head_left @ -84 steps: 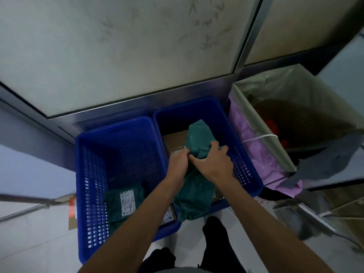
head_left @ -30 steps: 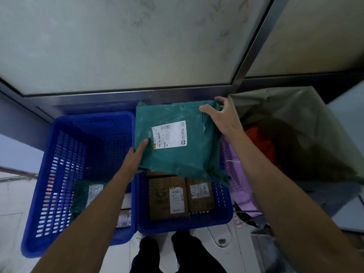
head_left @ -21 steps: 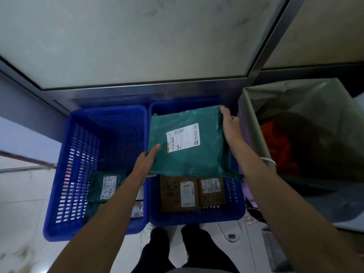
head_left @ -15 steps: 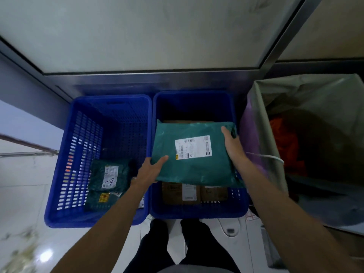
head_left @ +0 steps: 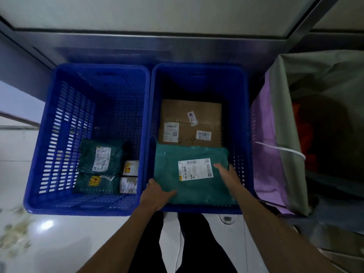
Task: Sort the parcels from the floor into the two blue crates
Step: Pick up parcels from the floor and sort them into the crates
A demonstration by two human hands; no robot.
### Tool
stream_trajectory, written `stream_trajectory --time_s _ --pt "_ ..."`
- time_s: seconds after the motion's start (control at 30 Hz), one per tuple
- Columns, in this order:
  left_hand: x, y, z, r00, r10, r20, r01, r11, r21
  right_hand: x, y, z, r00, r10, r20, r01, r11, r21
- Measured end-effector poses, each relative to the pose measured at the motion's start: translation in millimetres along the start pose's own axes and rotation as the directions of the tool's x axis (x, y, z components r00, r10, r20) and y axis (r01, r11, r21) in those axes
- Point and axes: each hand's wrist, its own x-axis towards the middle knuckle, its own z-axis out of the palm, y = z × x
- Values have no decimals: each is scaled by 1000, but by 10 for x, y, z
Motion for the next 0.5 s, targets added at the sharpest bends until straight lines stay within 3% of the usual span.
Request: stream_trajectory --time_s 0.2,0.3,0.37,0.5 --pt "350 -37 17 990 -38 138 16 988 153 -280 -15 236 999 11 35 -8 997 -71" --pt "475 -84 82 969 -47 244 -36 945 326 -250 96 320 998 38 45 -24 964 -266" --pt "492 -60 139 967 -64 246 -27 937 349 -220 186 338 998 50 41 -32 930 -365" --pt "449 26 147 963 -63 260 -45 921 386 -286 172 277 998 47 48 -24 919 -394"
